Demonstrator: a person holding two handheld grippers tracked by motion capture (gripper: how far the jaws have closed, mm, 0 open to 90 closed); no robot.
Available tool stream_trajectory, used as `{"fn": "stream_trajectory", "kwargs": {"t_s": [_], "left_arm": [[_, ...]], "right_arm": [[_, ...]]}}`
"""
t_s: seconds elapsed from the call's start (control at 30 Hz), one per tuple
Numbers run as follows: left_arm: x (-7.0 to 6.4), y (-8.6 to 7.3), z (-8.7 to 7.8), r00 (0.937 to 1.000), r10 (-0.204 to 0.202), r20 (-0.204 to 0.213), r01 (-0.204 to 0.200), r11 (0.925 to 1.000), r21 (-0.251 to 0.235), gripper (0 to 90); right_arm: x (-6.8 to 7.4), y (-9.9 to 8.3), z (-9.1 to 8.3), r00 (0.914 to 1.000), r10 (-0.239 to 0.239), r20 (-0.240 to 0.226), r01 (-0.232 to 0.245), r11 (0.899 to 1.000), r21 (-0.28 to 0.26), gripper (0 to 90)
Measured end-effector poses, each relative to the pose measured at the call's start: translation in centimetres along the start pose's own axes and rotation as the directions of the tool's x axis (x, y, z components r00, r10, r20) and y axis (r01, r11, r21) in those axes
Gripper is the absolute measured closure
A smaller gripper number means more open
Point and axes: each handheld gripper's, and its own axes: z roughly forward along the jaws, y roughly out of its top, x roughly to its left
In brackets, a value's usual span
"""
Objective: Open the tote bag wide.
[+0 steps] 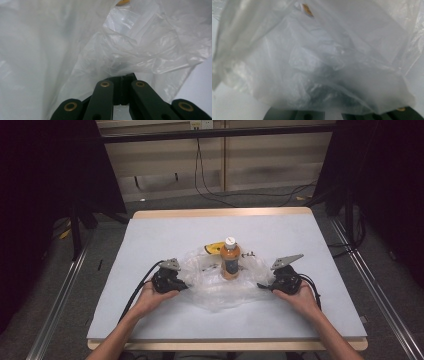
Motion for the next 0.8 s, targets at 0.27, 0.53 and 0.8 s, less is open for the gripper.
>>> {"fn": "stream_trajectory", "kwargs": {"t_s": [0.27, 0.53, 0.8], "left_arm": [[-0.2, -0.4, -0.3, 0.9997, -0.023, -0.008, 0.023, 0.9995, -0.022, 90.0], [-1.3, 0.1, -0.8, 0.9993, -0.028, 0.023, 0.03, 0.9964, -0.079, 90.0], [-3.2, -0.1, -2.3, 0.9998, 0.0, 0.018, 0.003, 0.9915, -0.13, 90.0]], "right_arm": [[0.4, -0.3, -0.2, 0.9999, 0.014, 0.007, -0.014, 1.0, -0.025, 90.0], [0.8, 0.1, -1.7, 0.9992, 0.037, -0.013, -0.038, 0.989, -0.145, 90.0], [2.2, 0.3, -3.5, 0.9989, 0.027, -0.038, -0.034, 0.977, -0.208, 90.0]]}}
